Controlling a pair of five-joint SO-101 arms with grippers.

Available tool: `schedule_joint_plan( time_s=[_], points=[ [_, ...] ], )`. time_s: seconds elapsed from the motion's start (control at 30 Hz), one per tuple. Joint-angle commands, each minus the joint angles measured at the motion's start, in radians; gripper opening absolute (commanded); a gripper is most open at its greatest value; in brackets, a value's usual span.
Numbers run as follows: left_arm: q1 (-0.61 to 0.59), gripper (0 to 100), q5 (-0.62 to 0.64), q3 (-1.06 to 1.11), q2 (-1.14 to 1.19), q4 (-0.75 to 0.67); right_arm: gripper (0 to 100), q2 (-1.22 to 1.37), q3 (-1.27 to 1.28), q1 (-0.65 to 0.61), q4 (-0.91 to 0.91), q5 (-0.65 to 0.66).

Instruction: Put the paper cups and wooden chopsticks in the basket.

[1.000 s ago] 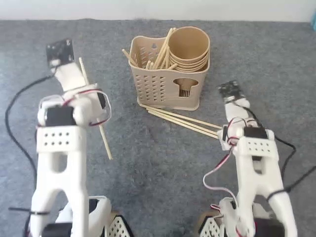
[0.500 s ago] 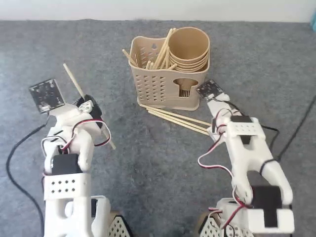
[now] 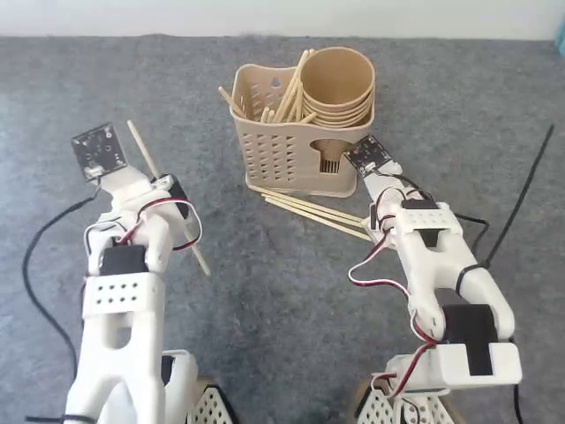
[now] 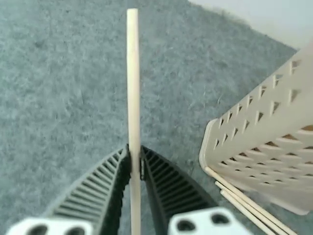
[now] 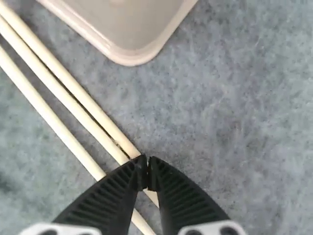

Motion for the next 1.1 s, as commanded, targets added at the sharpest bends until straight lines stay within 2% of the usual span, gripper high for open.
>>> schedule_joint_plan(
  time_s=[0.0, 0.17, 0.47, 0.57, 0.73, 0.9, 1.07],
  points=[
    [-0.011, 1, 0.011, -0.065, 0.02, -0.034, 0.9, -0.005, -0.028, -0.013, 0.004, -0.003],
    [-0.011, 1, 0.011, -0.065, 0.02, -0.034, 1.1, -0.007, -0.032, -0.035, 0.142, 0.126],
    [-0.012, 1, 0.009, -0.065, 0.02, -0.034, 0.9, -0.082, -0.025, -0.025, 0.272, 0.104],
    [-0.012, 1, 0.009, -0.061, 0.02, -0.048, 0.9, -0.147, -0.012, 0.021, 0.232, -0.06],
    [-0.012, 1, 0.009, -0.059, 0.02, -0.052, 0.9, -0.271, -0.011, 0.114, 0.191, -0.459],
    [-0.012, 1, 0.009, -0.059, 0.02, -0.052, 0.9, -0.272, -0.009, 0.101, 0.142, -0.835],
    [-0.012, 1, 0.009, -0.059, 0.02, -0.051, 0.9, -0.111, 0.005, 0.035, 0.033, -0.961]
  ],
)
